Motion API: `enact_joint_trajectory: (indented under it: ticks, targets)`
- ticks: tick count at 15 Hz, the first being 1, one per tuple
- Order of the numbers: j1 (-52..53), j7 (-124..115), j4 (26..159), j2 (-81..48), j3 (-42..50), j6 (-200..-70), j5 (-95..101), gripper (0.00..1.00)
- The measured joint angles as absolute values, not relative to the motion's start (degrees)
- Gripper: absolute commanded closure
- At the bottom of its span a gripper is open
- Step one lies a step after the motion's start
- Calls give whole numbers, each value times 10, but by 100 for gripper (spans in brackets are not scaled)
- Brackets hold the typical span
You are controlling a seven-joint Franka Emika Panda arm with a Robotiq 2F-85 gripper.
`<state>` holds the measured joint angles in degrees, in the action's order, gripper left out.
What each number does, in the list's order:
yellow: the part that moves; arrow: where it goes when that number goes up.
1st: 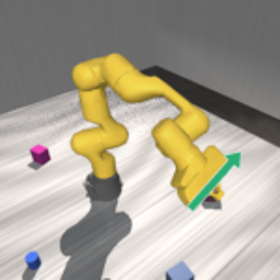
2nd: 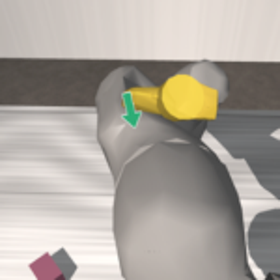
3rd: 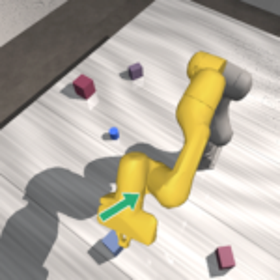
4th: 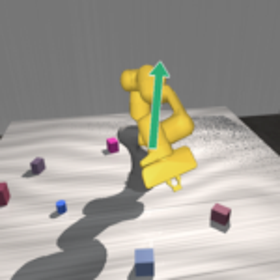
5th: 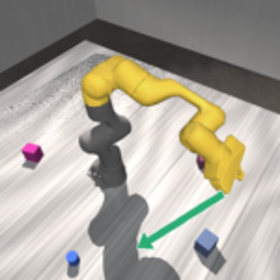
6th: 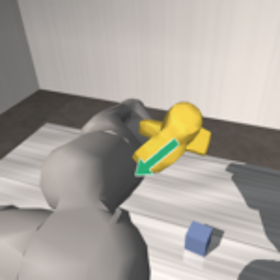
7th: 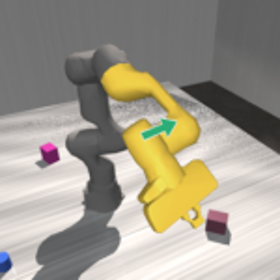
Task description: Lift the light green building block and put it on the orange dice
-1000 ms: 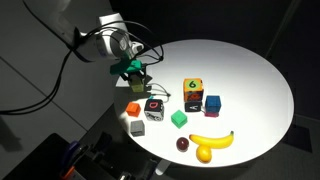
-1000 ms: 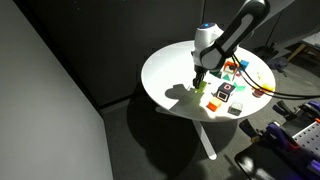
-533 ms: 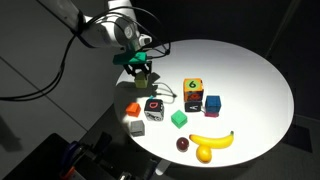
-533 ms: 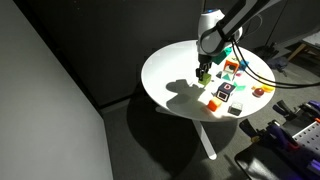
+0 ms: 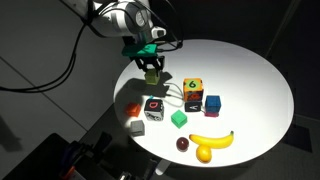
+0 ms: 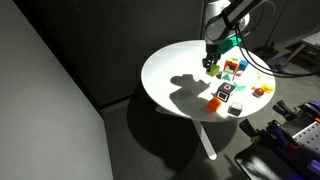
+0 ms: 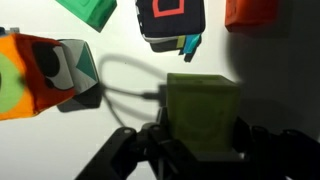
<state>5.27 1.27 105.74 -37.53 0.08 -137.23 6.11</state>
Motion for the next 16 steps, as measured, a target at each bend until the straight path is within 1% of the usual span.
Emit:
enact_joint_trajectory:
  ticks: [8, 16]
  targets:
    - [48, -59, 1059, -350, 45, -1372, 61, 71]
    - [14, -58, 1074, -339, 38, -1397, 29, 71]
